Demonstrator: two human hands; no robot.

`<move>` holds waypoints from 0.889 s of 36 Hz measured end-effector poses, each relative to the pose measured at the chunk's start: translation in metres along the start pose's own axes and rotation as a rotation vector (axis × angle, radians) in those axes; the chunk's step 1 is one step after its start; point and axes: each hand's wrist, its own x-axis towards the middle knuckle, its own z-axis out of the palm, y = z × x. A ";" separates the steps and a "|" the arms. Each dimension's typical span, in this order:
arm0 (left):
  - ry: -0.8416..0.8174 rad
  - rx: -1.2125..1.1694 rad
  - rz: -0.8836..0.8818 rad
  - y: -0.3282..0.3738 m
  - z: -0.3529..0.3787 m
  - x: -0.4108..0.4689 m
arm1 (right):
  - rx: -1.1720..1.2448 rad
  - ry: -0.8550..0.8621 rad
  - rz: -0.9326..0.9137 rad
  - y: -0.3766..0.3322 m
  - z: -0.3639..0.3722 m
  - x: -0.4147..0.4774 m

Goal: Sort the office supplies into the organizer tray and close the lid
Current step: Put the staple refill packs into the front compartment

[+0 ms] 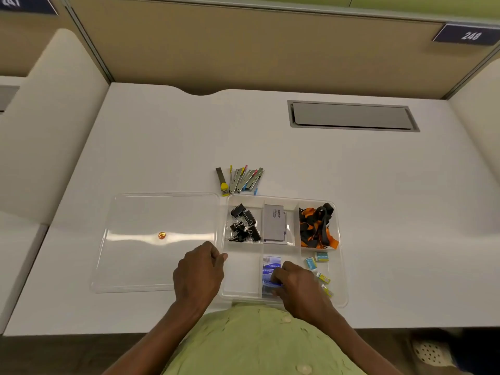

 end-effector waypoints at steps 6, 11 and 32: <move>-0.009 0.000 0.004 0.001 0.000 -0.001 | -0.074 0.132 -0.058 -0.005 0.000 -0.005; -0.014 -0.004 0.012 0.000 0.000 0.001 | -0.019 0.053 -0.075 0.002 0.002 -0.006; -0.093 -0.164 -0.102 -0.002 0.004 0.011 | 0.177 -0.129 -0.017 0.016 -0.004 0.021</move>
